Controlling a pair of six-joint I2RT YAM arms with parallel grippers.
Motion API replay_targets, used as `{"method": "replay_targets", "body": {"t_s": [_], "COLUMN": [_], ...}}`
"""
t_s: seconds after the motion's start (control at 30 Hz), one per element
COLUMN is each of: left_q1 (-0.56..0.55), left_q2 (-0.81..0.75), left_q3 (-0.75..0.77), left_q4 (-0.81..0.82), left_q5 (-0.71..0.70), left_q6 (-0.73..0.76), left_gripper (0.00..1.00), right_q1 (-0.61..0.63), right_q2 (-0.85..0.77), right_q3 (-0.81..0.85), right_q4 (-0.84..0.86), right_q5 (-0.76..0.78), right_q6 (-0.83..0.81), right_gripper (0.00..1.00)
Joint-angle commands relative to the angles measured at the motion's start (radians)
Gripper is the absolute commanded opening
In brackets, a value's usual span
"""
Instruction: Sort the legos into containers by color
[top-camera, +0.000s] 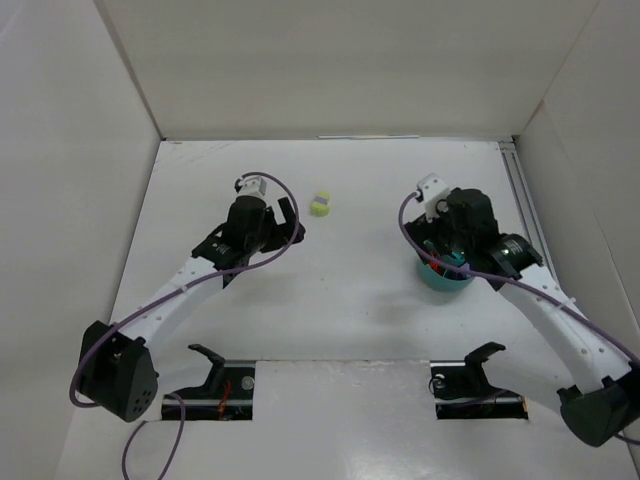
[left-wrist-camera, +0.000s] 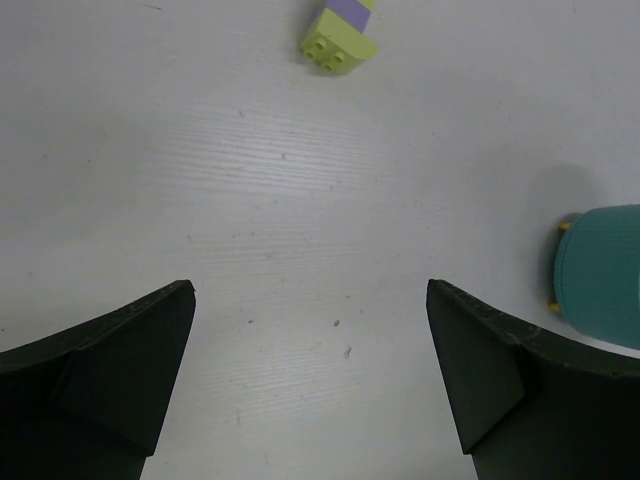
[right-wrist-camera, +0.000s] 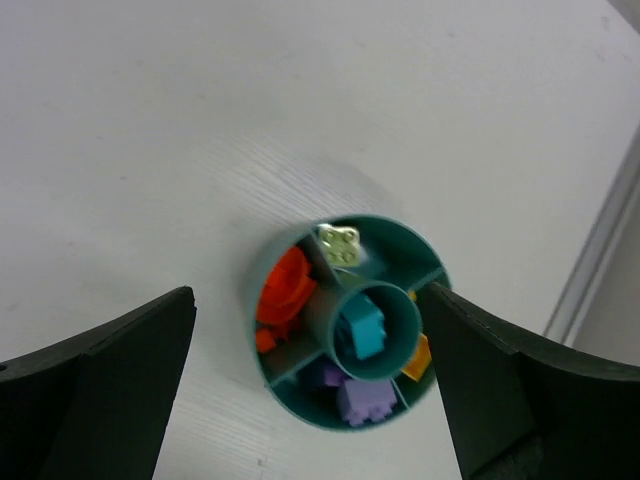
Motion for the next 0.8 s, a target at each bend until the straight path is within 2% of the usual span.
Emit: {"method": "replay_targets", "body": {"t_s": [0.0, 0.13, 0.43, 0.77], "left_q1": [0.042, 0.062, 0.081, 0.177], "left_q2": [-0.054, -0.076, -0.076, -0.045], "left_q3": [-0.023, -0.032, -0.041, -0.061], "left_q4": [-0.026, -0.064, -0.064, -0.02], "left_q5": [0.015, 0.005, 0.005, 0.07], "left_q6": [-0.028, -0.028, -0.047, -0.037], "left_gripper": [1.0, 1.0, 1.0, 1.0], "right_q1": [0.108, 0.16, 0.182, 0.192], "right_q2": [0.088, 0.203, 0.378, 0.49], "right_q3": [0.069, 0.11, 0.156, 0.195], "right_q4": [0.114, 0.17, 0.299, 0.367], "right_q5": [0.026, 0.024, -0.071, -0.104], "right_q6": [-0.02, -0.02, -0.113, -0.178], "right_gripper": [1.0, 1.0, 1.0, 1.0]}}
